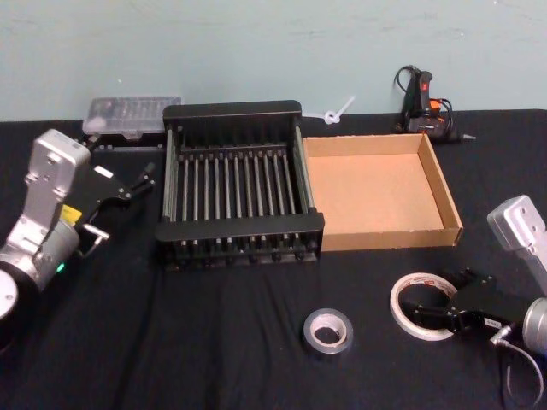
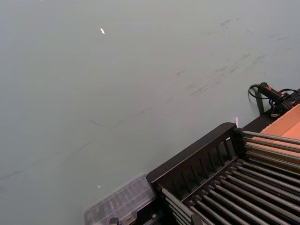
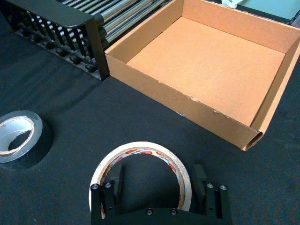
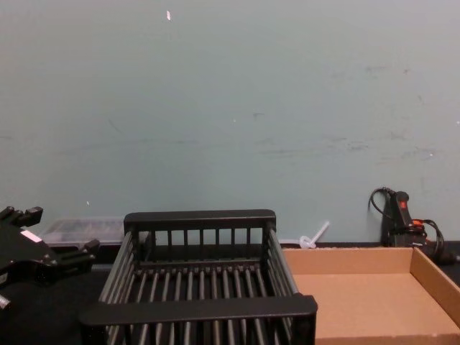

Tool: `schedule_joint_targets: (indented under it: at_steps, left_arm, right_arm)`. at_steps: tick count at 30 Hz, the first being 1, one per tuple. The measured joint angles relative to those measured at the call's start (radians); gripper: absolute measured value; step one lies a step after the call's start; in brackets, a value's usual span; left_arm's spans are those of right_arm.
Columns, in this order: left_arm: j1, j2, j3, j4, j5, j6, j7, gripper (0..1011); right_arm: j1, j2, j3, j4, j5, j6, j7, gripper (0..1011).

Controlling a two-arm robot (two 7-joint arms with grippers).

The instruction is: Pick up the white tape and place it into the black box , Pick up the silver tape and place it into the brown box.

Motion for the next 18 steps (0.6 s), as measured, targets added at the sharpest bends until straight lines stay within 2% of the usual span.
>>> schedule_joint_targets:
  at_steps: [3, 14, 16, 17, 18]
  left_arm:
    - [0.000, 0.000, 0.000, 0.000, 0.000, 0.000, 0.000, 1001]
    - [0.000, 0.000, 0.000, 0.000, 0.000, 0.000, 0.000, 1001]
    - [0.000, 0.000, 0.000, 0.000, 0.000, 0.000, 0.000, 1001]
    - [0.000, 0.000, 0.000, 0.000, 0.000, 0.000, 0.000, 1001]
    - [0.000, 0.000, 0.000, 0.000, 0.000, 0.000, 0.000, 1001]
  right_arm:
    - [0.000, 0.000, 0.000, 0.000, 0.000, 0.000, 0.000, 925]
    - [0.000, 0.000, 0.000, 0.000, 0.000, 0.000, 0.000, 620]
    - [0.000, 0.000, 0.000, 0.000, 0.000, 0.000, 0.000, 517]
    - [0.000, 0.000, 0.000, 0.000, 0.000, 0.000, 0.000, 517]
    - [0.000, 0.000, 0.000, 0.000, 0.000, 0.000, 0.000, 457]
